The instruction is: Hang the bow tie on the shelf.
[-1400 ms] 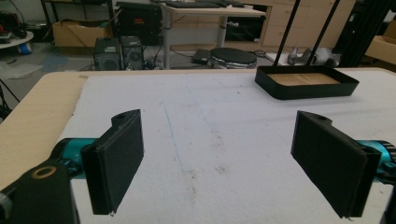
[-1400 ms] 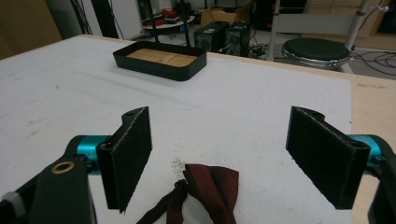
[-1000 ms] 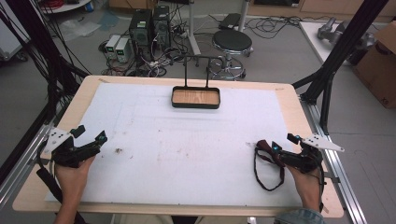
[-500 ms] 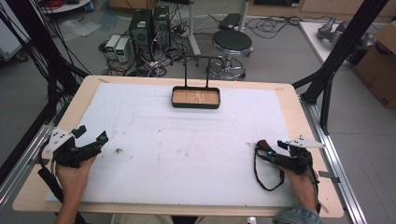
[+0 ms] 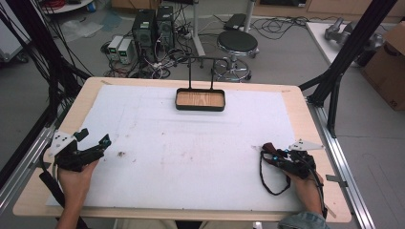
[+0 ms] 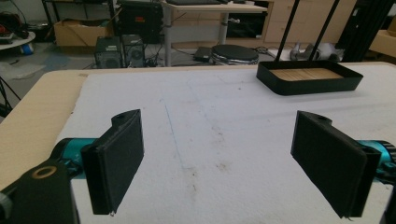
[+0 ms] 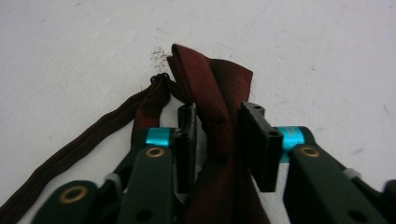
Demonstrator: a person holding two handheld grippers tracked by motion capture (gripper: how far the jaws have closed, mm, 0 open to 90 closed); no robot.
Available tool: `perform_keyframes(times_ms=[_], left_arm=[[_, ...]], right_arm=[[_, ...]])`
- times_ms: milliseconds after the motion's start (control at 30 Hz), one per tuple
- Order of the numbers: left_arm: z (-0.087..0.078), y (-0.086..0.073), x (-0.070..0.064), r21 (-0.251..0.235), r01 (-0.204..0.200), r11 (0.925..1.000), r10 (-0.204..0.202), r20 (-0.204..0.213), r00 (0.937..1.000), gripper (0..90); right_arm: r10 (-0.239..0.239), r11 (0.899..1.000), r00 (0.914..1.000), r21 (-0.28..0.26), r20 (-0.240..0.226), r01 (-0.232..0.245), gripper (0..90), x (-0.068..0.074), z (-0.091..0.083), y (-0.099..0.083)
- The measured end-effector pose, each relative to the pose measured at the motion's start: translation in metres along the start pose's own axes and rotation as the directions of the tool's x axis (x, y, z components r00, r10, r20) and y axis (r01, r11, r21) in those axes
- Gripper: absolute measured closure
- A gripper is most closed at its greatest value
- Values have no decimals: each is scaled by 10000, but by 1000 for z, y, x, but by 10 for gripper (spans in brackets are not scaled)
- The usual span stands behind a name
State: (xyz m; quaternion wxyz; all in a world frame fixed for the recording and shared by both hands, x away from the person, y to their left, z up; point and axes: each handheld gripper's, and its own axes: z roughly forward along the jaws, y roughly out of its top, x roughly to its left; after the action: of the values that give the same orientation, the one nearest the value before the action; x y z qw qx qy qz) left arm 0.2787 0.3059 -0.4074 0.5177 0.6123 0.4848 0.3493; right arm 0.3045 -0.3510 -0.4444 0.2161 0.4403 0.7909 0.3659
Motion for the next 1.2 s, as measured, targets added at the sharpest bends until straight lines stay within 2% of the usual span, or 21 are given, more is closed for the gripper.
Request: perform_keyframes(times_ms=[100, 333, 467, 600, 767, 867, 1000, 1200], left_arm=[[0, 0, 0, 10, -9, 10000, 9, 4, 10000, 174], [1, 0, -1, -6, -18, 10000, 18, 2, 10000, 174], [2, 0, -1, -59, -67, 10000, 67, 52, 10000, 175], [3, 0, -1, -67, -92, 9999, 93, 149, 9998, 175], [4, 0, -3, -136, -168, 9998, 171, 221, 9996, 176], [7, 1, -3, -114, -15, 9999, 18, 315, 9995, 180], [8, 3, -6, -208, -117, 9997, 125, 391, 9992, 180], [9, 3, -4, -223, 21, 9997, -12, 416, 9991, 180]], right_arm=[[-134, 9999, 9999, -29, -41, 134, 728, 1, -1, 0], [-214, 9979, 9996, -607, 163, 224, 750, 5, -9, 5], [-302, 9935, 9986, -1084, 436, 348, 753, 9, -17, 12], [-62, 9848, 9984, -1732, 561, 158, 755, 10, -28, 21], [-492, 9815, 9961, -1813, 726, 617, 755, 14, -29, 41], [-683, 9780, 9955, -1925, 662, 800, 756, 16, -28, 56], [-944, 9763, 9936, -1896, 618, 1045, 755, 18, -22, 75], [-1129, 9681, 9914, -2174, 665, 1248, 755, 20, -10, 104]])
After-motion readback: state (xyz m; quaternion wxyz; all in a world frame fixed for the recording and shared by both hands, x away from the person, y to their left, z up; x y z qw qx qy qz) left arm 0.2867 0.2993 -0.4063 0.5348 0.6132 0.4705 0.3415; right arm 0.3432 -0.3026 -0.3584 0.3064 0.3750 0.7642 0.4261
